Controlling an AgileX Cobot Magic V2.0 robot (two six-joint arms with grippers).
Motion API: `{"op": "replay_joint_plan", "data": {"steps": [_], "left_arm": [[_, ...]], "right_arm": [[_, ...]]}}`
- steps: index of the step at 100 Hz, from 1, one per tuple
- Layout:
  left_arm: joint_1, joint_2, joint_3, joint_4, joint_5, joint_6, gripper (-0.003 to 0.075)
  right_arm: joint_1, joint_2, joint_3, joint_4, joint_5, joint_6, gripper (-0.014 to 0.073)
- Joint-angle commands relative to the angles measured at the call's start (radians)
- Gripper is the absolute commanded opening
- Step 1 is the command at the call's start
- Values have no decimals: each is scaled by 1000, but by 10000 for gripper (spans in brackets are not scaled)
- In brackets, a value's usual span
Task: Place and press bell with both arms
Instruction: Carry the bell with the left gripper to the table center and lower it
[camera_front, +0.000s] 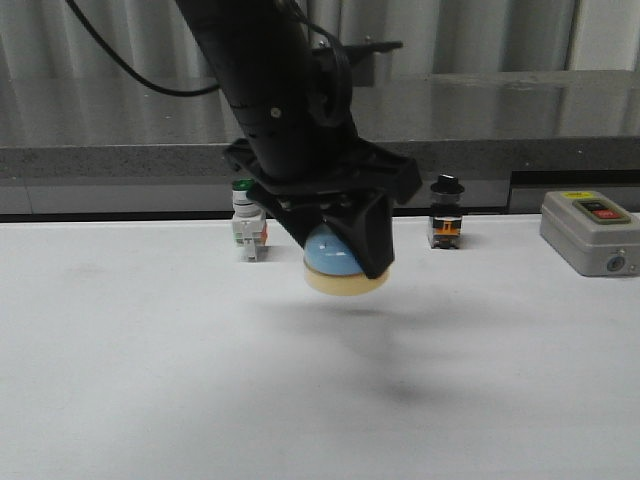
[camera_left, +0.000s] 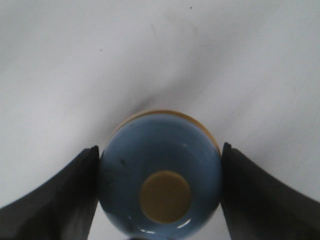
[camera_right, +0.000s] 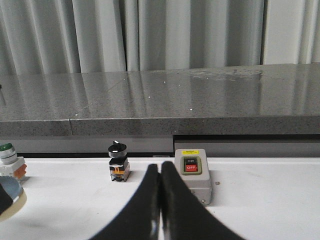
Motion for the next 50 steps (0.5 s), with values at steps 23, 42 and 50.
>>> {"op": "replay_joint_plan", "data": {"steps": [23, 42, 50], "left_arm": [[-29, 35, -33, -15, -86, 0, 158], [-29, 62, -33, -15, -88, 0, 179], [-31, 71, -33, -15, -87, 0, 244]], "right_arm": [[-6, -15, -15, -13, -74, -8, -60], [-6, -15, -15, -13, -74, -8, -60], [-6, -15, -15, -13, -74, -8, -60]]}}
